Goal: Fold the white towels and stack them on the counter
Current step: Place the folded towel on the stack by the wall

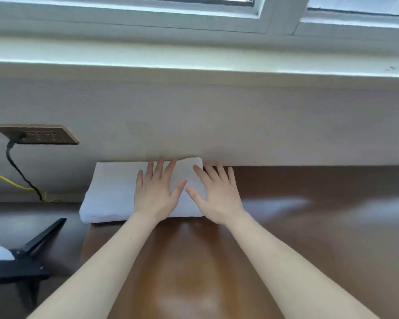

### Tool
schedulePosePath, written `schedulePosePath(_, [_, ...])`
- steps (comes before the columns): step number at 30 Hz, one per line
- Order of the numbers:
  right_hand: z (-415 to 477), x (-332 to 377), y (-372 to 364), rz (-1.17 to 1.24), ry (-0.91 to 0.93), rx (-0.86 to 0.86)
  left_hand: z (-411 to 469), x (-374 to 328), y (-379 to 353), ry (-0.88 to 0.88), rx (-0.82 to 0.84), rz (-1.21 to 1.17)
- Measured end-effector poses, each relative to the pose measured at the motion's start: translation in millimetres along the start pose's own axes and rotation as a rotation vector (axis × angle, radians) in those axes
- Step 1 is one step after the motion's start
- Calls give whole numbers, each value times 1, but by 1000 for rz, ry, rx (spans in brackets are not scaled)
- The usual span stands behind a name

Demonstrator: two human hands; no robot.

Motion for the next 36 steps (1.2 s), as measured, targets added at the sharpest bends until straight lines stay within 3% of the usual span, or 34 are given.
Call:
schedulePosePath(10, [-138, -144, 106, 47, -181, -146, -57, -189, 7, -146, 138, 92])
schedulePosePath(24, [-410, -431, 325, 49, -520, -370, -149, -627, 7, -566, -3, 88])
schedulePosePath(36, [-489, -608, 385, 106, -764, -439, -118, -855, -53, -747, 45, -1])
Point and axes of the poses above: each hand's wrist, its own z-axis towards the middle knuckle, its own y-axis out of the back of the hand, x = y × z, the point moved 5 cm from there along z, towards the middle knuckle, and after that the axes turned 9 degrees about z, right-handed, at the moved point
